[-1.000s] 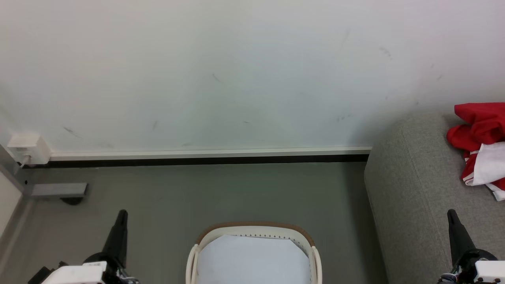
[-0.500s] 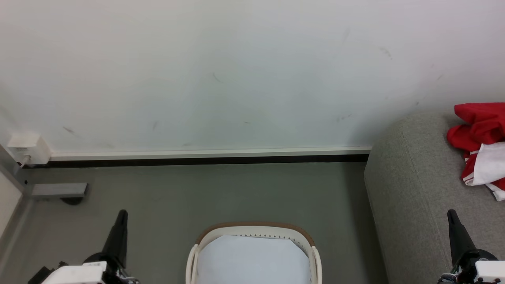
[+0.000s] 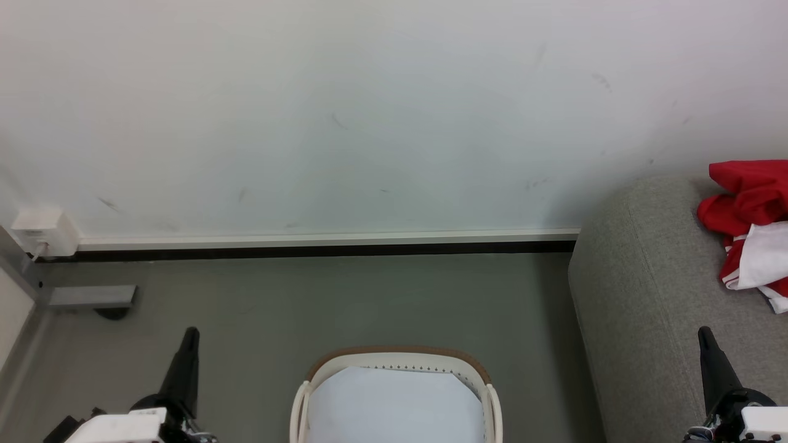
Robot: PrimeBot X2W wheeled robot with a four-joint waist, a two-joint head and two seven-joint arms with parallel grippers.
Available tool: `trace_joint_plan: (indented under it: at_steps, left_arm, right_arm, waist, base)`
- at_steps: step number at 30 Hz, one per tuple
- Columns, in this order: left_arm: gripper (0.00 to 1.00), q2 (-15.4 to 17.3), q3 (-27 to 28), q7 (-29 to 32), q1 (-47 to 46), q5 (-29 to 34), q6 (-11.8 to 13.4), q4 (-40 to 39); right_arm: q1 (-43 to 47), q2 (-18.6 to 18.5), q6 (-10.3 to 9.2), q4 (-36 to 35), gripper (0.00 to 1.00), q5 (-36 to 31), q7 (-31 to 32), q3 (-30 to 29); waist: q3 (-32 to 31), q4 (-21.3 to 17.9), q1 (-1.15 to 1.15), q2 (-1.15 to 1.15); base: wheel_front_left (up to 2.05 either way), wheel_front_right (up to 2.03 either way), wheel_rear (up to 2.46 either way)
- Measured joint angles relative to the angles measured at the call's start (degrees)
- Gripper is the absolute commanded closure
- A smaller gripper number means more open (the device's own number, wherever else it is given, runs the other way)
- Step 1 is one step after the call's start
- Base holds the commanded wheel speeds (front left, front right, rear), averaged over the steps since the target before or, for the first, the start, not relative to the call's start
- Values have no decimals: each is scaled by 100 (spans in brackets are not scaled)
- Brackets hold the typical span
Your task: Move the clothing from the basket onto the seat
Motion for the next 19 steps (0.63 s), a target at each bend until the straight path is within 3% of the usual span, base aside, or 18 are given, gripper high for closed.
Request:
trace_joint_plan:
  at_steps: [19]
  left_arm:
    - [100, 0, 0, 0, 0, 0, 0, 0]
  right_arm:
    - [0, 0, 0, 0, 100, 0, 0, 0]
  waist:
    - [0, 0, 0, 0]
  base:
    - [0, 0, 0]
